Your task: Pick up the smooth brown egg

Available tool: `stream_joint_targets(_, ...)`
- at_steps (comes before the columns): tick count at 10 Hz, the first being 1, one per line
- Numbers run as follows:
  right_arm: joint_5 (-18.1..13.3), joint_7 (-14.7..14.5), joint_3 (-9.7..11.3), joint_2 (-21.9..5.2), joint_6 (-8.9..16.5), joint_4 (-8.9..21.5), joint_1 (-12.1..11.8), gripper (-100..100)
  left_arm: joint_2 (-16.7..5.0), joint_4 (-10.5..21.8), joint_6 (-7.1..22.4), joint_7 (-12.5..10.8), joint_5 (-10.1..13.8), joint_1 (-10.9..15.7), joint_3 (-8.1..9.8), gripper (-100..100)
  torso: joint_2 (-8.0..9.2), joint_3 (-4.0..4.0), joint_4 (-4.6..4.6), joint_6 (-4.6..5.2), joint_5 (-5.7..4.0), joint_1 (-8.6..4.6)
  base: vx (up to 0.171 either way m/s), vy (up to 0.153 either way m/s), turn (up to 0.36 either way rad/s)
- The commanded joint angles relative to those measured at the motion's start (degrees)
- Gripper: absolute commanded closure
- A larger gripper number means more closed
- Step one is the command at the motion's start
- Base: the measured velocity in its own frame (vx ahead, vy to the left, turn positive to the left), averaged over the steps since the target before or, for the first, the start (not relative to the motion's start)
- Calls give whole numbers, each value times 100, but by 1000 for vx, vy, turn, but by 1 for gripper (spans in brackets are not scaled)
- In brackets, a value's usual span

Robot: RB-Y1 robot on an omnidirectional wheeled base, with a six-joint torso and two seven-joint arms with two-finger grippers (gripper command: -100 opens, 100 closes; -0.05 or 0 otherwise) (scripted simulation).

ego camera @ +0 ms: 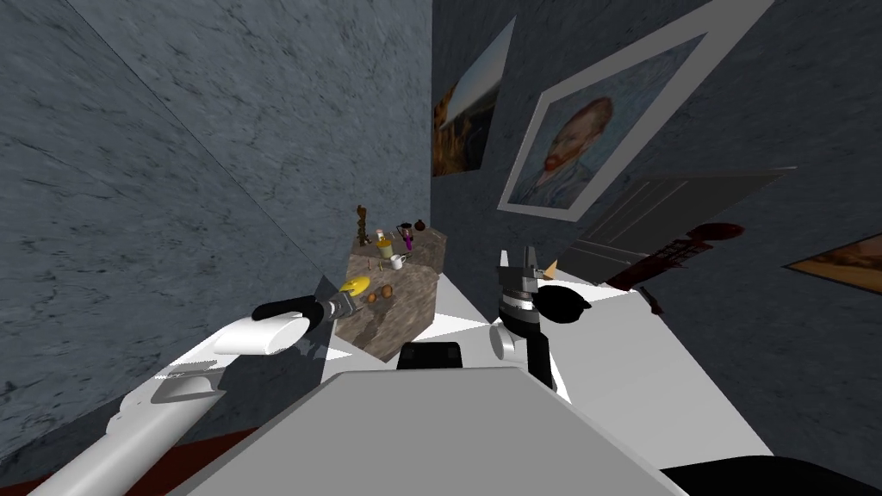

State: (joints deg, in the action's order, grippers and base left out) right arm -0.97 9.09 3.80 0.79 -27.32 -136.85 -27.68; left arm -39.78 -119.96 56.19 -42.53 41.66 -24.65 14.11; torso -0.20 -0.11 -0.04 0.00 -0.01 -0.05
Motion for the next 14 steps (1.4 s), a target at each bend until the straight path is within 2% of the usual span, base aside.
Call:
stream_joint_targets(1,0,0,0,0,0,0,0,0,-56,-7,280,-116,70,-23,46,-100,0,0,0,0,0,0,43,-10,-52)
stream_joint_targets(2,0,0,0,0,0,0,0,0,-163,28,458,-302,189,-19,108,-100,3,1,0,-2,0,0,52,-18,-87)
stream_joint_targets(3,0,0,0,0,0,0,0,0,-163,28,583,-302,189,-19,108,-100,0,0,0,0,0,-3,43,-17,-45)
stream_joint_targets(4,0,0,0,0,0,0,0,0,-265,62,783,-480,301,-18,167,-100,2,1,0,-2,0,-3,45,-25,-92)
stream_joint_targets(5,0,0,0,0,0,0,0,0,-265,62,871,-480,301,-18,167,-100,2,1,0,0,-1,-5,38,-21,-51)
stream_joint_targets(6,0,0,0,0,0,0,0,0,-360,95,1076,-647,405,-19,221,-100,5,2,1,-2,-1,-5,41,-23,-73)
stream_joint_targets(7,0,0,0,0,0,0,0,0,-360,95,1142,-647,405,-19,221,-100,4,2,1,-1,-1,-5,29,-18,-45)
stream_joint_targets(8,0,0,0,0,0,0,0,0,-449,128,1359,-804,498,-20,272,-100,9,4,1,-3,-1,-4,20,-30,-90)
stream_joint_targets(9,0,0,0,0,0,0,0,0,-449,128,1393,-804,498,-20,272,-100,11,6,2,-1,-1,-8,20,-24,-37)
stream_joint_targets(11,0,0,0,0,0,0,0,0,-608,192,1768,-1080,656,-23,360,-100,12,7,2,-2,-2,-8,23,-29,-62)
stream_joint_targets(12,0,0,0,0,0,0,0,0,-608,192,1831,-1080,656,-23,360,-100,12,6,2,-2,-2,-8,24,-30,-47)
stream_joint_targets(14,0,0,0,0,0,0,0,0,-737,252,2179,-1303,776,-27,430,-100,9,5,2,-1,-2,-11,33,-39,-83)
